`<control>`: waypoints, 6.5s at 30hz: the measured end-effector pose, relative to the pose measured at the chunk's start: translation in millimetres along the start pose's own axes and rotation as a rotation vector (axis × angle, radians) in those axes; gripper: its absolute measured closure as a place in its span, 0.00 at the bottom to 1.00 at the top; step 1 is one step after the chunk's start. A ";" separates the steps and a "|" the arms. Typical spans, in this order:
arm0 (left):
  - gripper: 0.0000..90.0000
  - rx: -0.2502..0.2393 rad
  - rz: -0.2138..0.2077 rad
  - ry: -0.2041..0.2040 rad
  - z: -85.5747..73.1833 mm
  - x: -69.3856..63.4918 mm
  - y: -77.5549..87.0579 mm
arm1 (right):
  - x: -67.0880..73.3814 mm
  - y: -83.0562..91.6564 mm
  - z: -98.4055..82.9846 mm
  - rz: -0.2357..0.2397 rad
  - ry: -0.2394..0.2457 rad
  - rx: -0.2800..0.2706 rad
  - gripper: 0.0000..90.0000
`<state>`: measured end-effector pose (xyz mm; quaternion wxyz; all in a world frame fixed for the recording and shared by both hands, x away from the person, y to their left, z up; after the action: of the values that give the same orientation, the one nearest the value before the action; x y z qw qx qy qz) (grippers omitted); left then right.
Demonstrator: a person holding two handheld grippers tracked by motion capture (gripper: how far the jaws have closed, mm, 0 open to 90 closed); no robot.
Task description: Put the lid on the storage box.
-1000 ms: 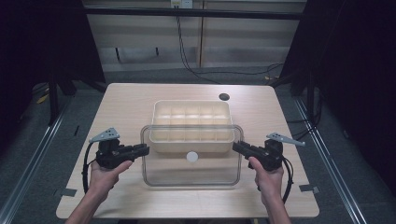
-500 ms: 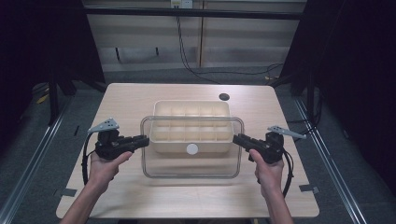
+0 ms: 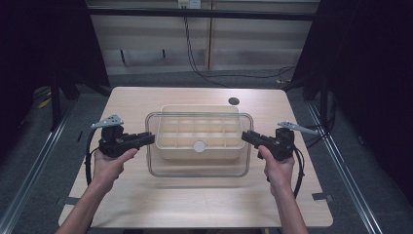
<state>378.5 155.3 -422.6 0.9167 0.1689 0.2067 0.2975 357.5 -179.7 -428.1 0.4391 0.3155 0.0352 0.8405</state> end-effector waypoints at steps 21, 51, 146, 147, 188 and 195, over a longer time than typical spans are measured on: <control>0.82 -0.021 0.024 -0.001 26.3 10.3 -4.4 | -2.7 -14.4 34.5 -0.004 0.016 -0.032 0.74; 0.81 -0.022 0.061 0.034 51.8 28.7 -26.6 | -25.0 -38.0 59.1 -0.050 -0.024 -0.032 0.71; 0.67 0.132 0.122 0.236 15.3 106.4 -103.0 | -89.4 -126.2 31.5 -0.263 -0.068 0.171 0.49; 0.67 0.135 0.121 0.231 15.0 106.1 -103.1 | -89.2 -126.2 31.2 -0.264 -0.065 0.171 0.49; 0.45 0.159 0.114 0.185 -5.6 95.6 -88.5 | -85.0 -105.4 17.6 -0.233 -0.038 0.206 0.41; 0.45 0.144 0.092 0.137 -10.2 87.7 -72.6 | -69.6 -94.0 19.7 -0.201 0.014 0.192 0.41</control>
<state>472.9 155.5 -487.2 0.8712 0.2230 0.2818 0.3345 464.8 -179.4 -478.7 0.4887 0.3452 0.1499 0.7871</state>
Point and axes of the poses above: each handheld gripper's, and its own axes: y roughly backward along the jaws, z roughly out of its top, x roughly to its left, the point moved 9 cm from there along -y, roughly forward along the jaws, and after that the axes turned 2 degrees about -y, right-handed, at the moved point
